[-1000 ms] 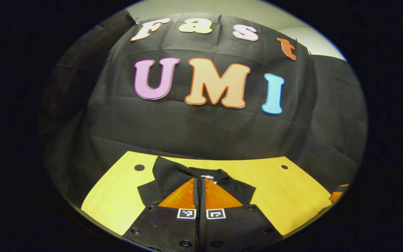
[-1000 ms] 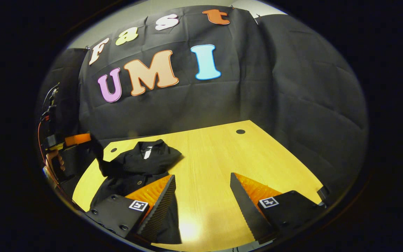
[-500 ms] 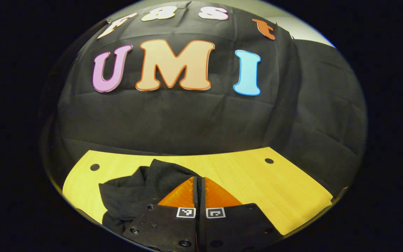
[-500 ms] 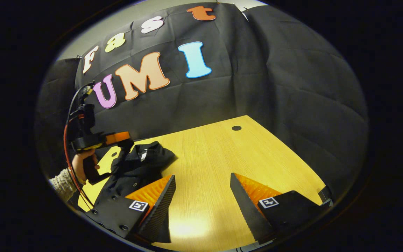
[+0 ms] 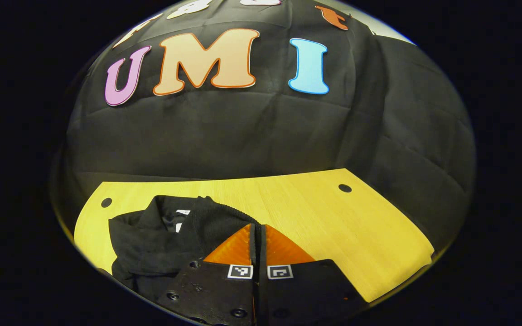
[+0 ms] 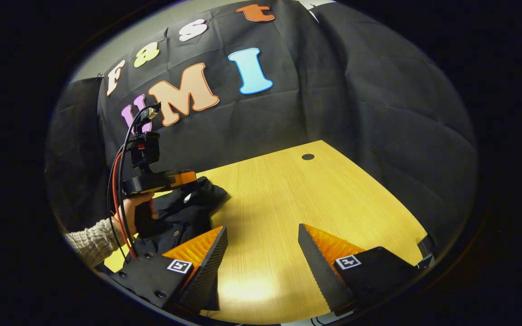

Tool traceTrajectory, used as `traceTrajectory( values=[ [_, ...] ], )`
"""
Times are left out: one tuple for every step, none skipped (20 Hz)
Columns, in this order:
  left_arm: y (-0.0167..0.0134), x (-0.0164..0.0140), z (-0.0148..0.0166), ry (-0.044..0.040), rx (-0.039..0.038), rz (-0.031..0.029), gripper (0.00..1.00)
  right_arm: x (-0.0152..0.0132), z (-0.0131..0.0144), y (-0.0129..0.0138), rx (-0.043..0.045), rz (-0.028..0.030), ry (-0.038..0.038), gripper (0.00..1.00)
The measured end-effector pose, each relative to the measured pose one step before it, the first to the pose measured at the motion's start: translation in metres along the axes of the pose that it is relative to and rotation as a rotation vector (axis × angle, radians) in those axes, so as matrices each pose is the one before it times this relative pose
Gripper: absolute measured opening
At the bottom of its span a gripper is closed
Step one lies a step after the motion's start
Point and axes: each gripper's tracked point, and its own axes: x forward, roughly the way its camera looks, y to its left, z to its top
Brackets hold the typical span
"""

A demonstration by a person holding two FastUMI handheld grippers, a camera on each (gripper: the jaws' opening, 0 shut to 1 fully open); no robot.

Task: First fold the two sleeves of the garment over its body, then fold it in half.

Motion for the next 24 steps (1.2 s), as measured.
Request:
traceTrajectory(
  values=[
    [-0.00236, 0.00021, -0.00036, -0.001, 0.0064, -0.00498, 0.0, 0.00039, -0.00185, -0.00033, -0.00698, 0.00123, 0.0086, 0.99],
    [-0.00289, -0.00016, -0.00035, 0.00178, 0.00612, -0.00527, 0.0, -0.00048, -0.00043, -0.0006, -0.0106, 0.00024, 0.00538, 0.98],
    [-0.00576, -0.00104, -0.00043, 0.00261, -0.00136, -0.01671, 0.03, 0.00021, 0.0011, -0.00052, -0.0111, -0.00278, 0.00051, 0.98],
    [-0.00751, -0.00164, 0.00206, -0.0043, -0.00991, -0.02421, 0.05, -0.00153, 0.00271, -0.00111, -0.00858, -0.00314, -0.00494, 0.98],
    [-0.00458, -0.00275, 0.00234, -0.01043, -0.01195, -0.01388, 0.07, -0.00175, 0.00226, 0.00071, -0.00468, -0.00319, -0.00649, 0.94],
    [-0.00548, -0.00443, 0.00512, -0.01525, -0.01543, -0.02286, 0.09, -0.00007, 0.00188, 0.00149, -0.00341, -0.00358, -0.00698, 0.98],
    [-0.00946, -0.00692, 0.00461, -0.00984, -0.01197, -0.02853, 0.21, -0.00214, 0.00062, 0.00143, -0.0029, -0.00203, -0.00815, 0.99],
    [-0.00417, -0.00812, 0.00619, -0.0142, 0.0085, -0.00463, 0.4, -0.00201, 0.00085, 0.00258, -0.00182, 0.00608, -0.00381, 0.99],
    [0.00342, -0.01283, 0.00786, -0.01909, 0.02708, 0.01752, 0.6, -0.00213, -0.00153, 0.003, -0.00151, 0.00668, 0.00094, 0.99],
    [0.00577, -0.01207, 0.01125, -0.02876, 0.02773, 0.02207, 0.79, -0.00222, -0.00218, 0.00154, -0.00081, 0.0051, 0.00202, 0.99],
    [0.00757, -0.01347, 0.01261, -0.03993, 0.02273, 0.02834, 0.99, -0.00336, -0.00149, 0.0022, -0.00029, 0.00722, -0.00172, 0.99],
    [0.01062, -0.00813, 0.00866, -0.04869, 0.01478, 0.03031, 0.98, -0.00239, -0.00128, 0.00385, -0.00138, 0.00673, -0.00097, 0.99],
    [0.00765, -0.01192, 0.0188, -0.05374, 0.00609, 0.02326, 0.97, -0.00365, -0.00424, 0.00225, -0.00546, 0.00444, 0.00196, 0.94],
    [0.00854, -0.00992, 0.01373, -0.05127, -0.00319, 0.01572, 0.97, -0.00217, -0.00155, 0.00216, -0.0081, 0.0004, -0.00007, 0.99],
    [0.00747, -0.01273, 0.00684, -0.02816, -0.00331, 0.01225, 0.97, -0.00356, -0.00028, 0.00325, -0.00776, 0.00088, -0.00358, 0.99],
    [0.00953, -0.01251, 0.00616, -0.02079, -0.00046, 0.015, 0.96, -0.00339, 0.00081, 0.0037, -0.00703, 0.00104, -0.00719, 0.98],
    [0.01008, -0.01414, 0.00278, -0.01246, 0.00196, 0.0139, 0.96, -0.00295, -0.00098, 0.00432, -0.007, 0.00018, -0.00683, 0.98],
    [0.01286, -0.01359, 0.00078, -0.00682, -0.00108, 0.01907, 0.95, -0.00167, -0.00127, 0.00428, -0.00712, 0.00092, -0.00243, 0.98],
    [0.0123, -0.01296, -0.0024, 0.00416, -0.00389, 0.01963, 0.95, -0.00182, -0.00252, 0.00587, -0.00717, 0.00271, 0.00002, 0.98],
    [0.01398, -0.01478, -0.00544, 0.00803, -0.00283, 0.0242, 0.95, -0.00171, -0.00194, 0.00542, -0.00599, 0.00196, -0.00349, 0.98],
    [0.01485, -0.01425, -0.00538, 0.00216, -0.00242, 0.02421, 0.96, -0.00372, -0.00273, 0.00516, -0.00388, 0.00038, -0.0065, 0.99],
    [0.01349, -0.01502, -0.00755, 0.00641, 0.00153, 0.01948, 0.95, -0.0022, -0.00456, 0.00643, -0.00438, 0.00137, -0.00055, 0.99],
    [0.01479, -0.01462, -0.01072, 0.01627, 0.00829, 0.02125, 0.95, -0.0037, -0.00704, 0.00652, -0.0028, -0.00587, 0.0041, 0.99],
    [0.01624, -0.01646, -0.01081, 0.01834, 0.01096, 0.02344, 0.95, -0.00406, -0.00729, 0.00757, -0.0037, 0.00011, 0.00247, 0.99]
  ],
)
